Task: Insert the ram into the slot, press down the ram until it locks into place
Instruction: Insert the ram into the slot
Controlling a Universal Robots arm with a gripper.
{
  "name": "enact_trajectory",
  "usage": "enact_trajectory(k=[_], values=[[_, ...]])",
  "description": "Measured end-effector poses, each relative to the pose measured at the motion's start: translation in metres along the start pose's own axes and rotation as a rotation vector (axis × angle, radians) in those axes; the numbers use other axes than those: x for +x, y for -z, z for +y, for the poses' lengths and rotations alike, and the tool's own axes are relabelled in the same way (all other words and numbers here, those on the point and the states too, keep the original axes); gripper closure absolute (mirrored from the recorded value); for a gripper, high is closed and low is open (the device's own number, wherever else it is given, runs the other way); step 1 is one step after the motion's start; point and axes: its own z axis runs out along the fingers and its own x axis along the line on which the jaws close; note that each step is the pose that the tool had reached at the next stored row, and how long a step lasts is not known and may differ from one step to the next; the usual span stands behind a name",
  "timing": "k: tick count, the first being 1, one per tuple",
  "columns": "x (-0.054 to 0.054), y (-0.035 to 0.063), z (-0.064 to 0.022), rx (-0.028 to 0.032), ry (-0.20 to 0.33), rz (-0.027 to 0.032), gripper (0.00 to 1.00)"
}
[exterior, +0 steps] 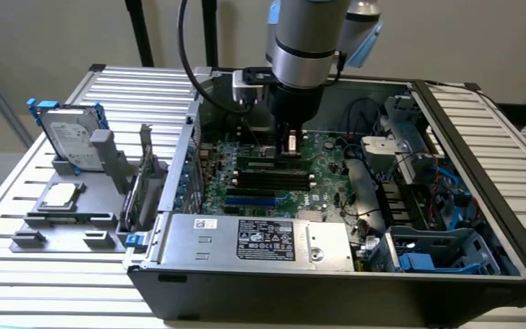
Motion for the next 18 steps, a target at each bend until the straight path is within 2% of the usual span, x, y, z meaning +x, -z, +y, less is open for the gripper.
enact_trajectory(k=[18], values=[[0.0002, -0.0070, -0.0023, 0.0000, 0.000, 0.0000, 0.86]])
